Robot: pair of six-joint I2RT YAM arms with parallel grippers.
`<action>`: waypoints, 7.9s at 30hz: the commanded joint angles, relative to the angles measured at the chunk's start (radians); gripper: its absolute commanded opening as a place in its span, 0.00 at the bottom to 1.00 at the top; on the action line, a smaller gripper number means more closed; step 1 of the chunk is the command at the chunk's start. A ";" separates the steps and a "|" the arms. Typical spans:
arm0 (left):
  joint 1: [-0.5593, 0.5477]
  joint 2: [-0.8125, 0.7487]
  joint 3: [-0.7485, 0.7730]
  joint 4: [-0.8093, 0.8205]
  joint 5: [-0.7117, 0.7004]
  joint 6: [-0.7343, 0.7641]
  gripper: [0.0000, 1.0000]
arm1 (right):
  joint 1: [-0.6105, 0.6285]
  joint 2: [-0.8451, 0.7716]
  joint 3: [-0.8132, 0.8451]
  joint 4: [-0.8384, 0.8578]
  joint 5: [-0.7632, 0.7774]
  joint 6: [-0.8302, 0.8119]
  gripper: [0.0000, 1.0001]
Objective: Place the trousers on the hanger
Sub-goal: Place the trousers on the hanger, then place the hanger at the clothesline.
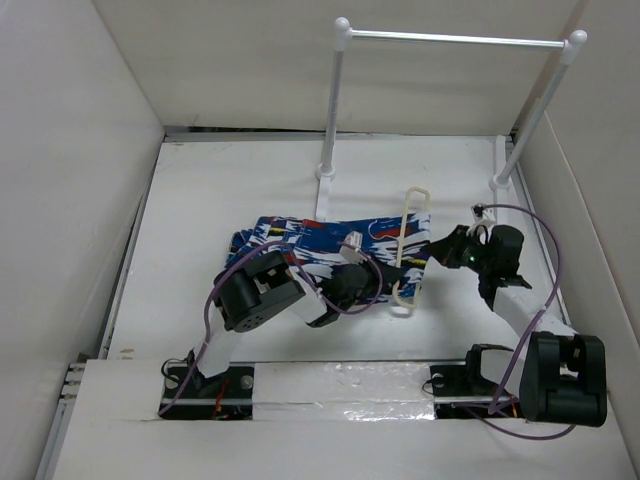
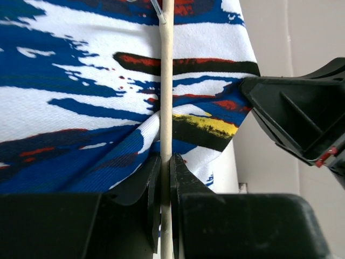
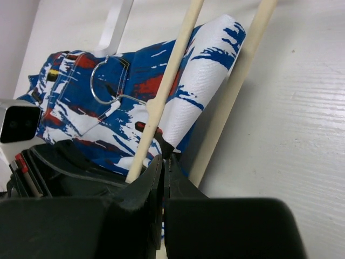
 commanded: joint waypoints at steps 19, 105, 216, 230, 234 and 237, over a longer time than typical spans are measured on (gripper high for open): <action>-0.104 0.172 0.274 -0.475 -0.150 0.074 0.00 | 0.070 0.056 0.203 0.086 0.084 0.041 0.00; -0.321 -0.749 -0.149 -0.637 -0.736 0.413 0.00 | 0.860 -0.136 0.044 0.208 0.664 0.277 0.66; -0.380 -1.115 -0.436 -0.745 -0.636 0.239 0.55 | -0.039 0.743 1.452 0.270 0.009 0.759 0.00; -0.380 -1.144 -0.399 -0.846 -0.698 0.230 0.55 | -0.068 0.760 1.284 0.422 -0.042 0.812 0.00; -0.380 -1.192 -0.410 -0.870 -0.715 0.224 0.55 | -0.077 0.752 1.264 0.449 -0.054 0.813 0.08; -0.380 -1.215 -0.412 -0.893 -0.725 0.216 0.55 | -0.077 0.730 1.228 0.484 -0.065 0.813 0.43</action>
